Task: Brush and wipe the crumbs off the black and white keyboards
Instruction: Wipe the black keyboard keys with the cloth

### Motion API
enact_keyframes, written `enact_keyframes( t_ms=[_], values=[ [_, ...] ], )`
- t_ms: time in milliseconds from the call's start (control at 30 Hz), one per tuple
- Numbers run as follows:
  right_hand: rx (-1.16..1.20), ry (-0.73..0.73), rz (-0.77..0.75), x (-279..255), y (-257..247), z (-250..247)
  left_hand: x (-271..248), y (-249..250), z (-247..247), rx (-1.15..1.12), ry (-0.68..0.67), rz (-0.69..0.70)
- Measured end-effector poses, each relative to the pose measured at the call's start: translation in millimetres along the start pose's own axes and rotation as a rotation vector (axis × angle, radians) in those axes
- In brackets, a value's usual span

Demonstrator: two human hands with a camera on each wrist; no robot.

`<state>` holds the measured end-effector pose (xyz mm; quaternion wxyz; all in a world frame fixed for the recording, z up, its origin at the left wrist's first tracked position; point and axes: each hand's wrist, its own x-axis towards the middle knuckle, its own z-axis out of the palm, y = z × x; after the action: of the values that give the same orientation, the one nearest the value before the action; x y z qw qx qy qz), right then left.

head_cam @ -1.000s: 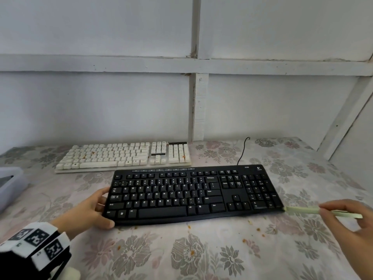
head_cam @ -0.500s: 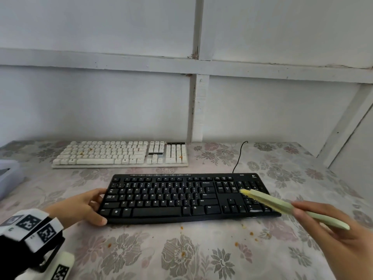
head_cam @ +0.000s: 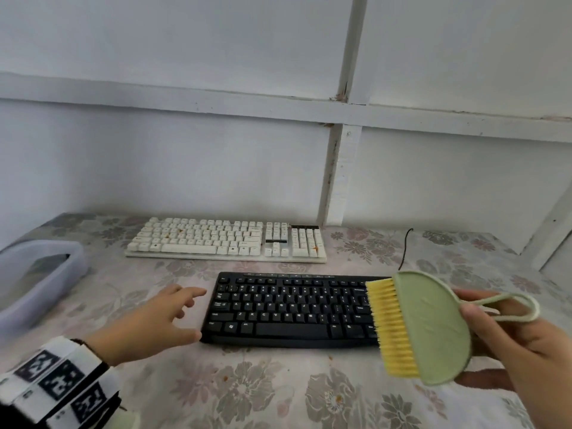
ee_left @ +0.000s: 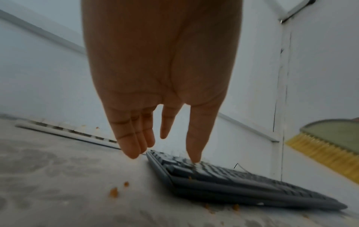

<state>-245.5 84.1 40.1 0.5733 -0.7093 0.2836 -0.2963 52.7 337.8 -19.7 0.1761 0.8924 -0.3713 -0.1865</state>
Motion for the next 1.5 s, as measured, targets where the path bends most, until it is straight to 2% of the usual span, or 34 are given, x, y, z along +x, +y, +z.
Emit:
enact_keyframes(
  t_ms=[200,367,500,700,800,933,1000,1067,1167,1300,1500],
  values=[
    [0.081,-0.158,0.016,-2.9,-27.5,81.5,-37.4,-59.2,-57.2,-0.076,0.058,0.141],
    [0.156,-0.332,-0.047,-2.2,-53.9,169.5,-63.8,-131.3,-108.6,-0.128,0.194,0.183],
    [0.144,-0.361,-0.144,1.9,-74.5,253.6,-74.3,-185.5,-140.5,-0.152,0.252,0.177],
    [0.002,-0.454,-0.389,15.1,-95.4,375.7,-76.8,-251.8,-156.1,-0.188,0.235,0.081],
    [-0.183,-0.498,-0.608,26.3,-96.0,430.9,-70.6,-276.0,-156.6,-0.180,0.122,-0.022],
    [-0.476,-0.545,-0.858,40.8,-86.1,493.2,-66.5,-296.2,-153.2,-0.355,-0.019,-0.097],
    [-0.624,-0.623,-0.932,44.0,-80.8,516.0,-64.9,-304.7,-151.2,-0.438,-0.028,-0.091],
    [-0.777,-0.740,-0.916,47.1,-73.4,531.1,-63.6,-309.3,-151.8,-0.508,-0.047,-0.100],
    [-0.945,-0.838,-0.992,49.5,-58.9,548.6,-62.9,-315.3,-158.8,-0.638,-0.063,-0.110],
    [-0.883,-0.889,-1.029,51.4,-36.7,559.8,-61.3,-320.6,-167.2,-0.685,0.015,-0.095],
    [-0.734,-0.895,-0.880,57.0,-28.1,560.8,-44.1,-323.8,-165.6,-0.597,0.105,-0.026]
  ],
)
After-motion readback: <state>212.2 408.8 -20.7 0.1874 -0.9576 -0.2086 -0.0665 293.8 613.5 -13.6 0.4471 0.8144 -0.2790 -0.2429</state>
